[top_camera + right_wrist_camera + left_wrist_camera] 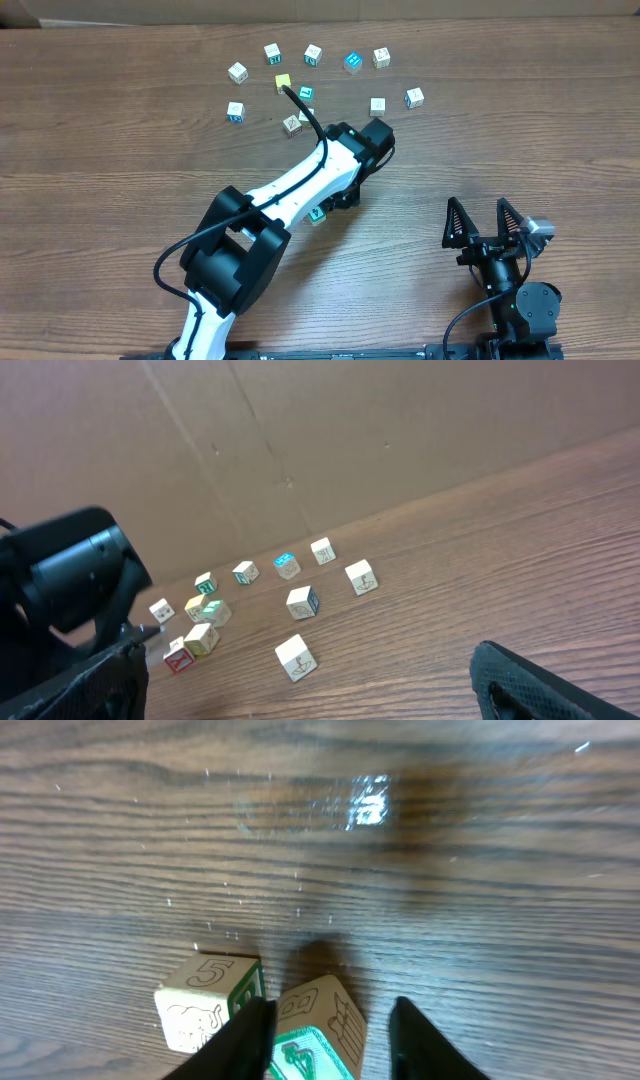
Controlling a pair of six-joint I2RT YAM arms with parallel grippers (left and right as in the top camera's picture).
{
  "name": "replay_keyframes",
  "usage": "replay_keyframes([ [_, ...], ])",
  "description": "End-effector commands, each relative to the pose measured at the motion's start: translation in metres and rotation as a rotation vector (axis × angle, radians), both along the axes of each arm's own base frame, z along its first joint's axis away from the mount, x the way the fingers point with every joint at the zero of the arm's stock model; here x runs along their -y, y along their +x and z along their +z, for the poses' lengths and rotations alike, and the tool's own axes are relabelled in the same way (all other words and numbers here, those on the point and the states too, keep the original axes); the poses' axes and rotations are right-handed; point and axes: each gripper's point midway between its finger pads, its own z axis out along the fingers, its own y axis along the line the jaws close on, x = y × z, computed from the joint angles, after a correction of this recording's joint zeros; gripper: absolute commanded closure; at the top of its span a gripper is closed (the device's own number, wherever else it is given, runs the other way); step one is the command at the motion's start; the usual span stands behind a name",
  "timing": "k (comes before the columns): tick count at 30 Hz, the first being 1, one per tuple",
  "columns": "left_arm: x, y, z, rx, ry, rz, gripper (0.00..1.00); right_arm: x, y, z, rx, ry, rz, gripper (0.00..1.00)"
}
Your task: Form a circle
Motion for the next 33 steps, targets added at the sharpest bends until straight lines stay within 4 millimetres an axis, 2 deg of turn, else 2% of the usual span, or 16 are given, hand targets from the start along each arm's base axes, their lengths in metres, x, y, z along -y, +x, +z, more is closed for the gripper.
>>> replay_keyframes([
  [1, 0.012, 0.002, 0.013, -0.022, -0.059, -0.040, 0.73, 0.001, 0.000, -0.003, 0.001, -0.011, -0.002, 0.00],
  [5, 0.024, -0.007, 0.011, -0.085, -0.123, -0.102, 0.78, 0.001, 0.000, -0.003, 0.001, -0.011, -0.002, 0.00],
  [12, 0.040, -0.011, 0.010, -0.120, -0.202, -0.181, 0.88, 0.001, 0.000, -0.003, 0.001, -0.011, -0.002, 0.00],
  [15, 0.046, -0.015, 0.010, -0.147, -0.237, -0.217, 0.95, 0.001, 0.000, -0.003, 0.001, -0.011, -0.002, 0.00],
  [21, 0.057, -0.030, 0.008, -0.193, -0.270, -0.273, 0.96, 0.001, 0.000, -0.003, 0.001, -0.011, -0.002, 0.00],
  [28, 0.058, -0.049, 0.004, -0.236, -0.236, -0.313, 0.96, 0.001, 0.000, -0.003, 0.001, -0.011, -0.002, 0.00],
  [33, 0.052, -0.052, 0.004, -0.245, -0.200, -0.315, 0.96, 0.001, 0.000, -0.003, 0.001, -0.011, -0.002, 0.00],
])
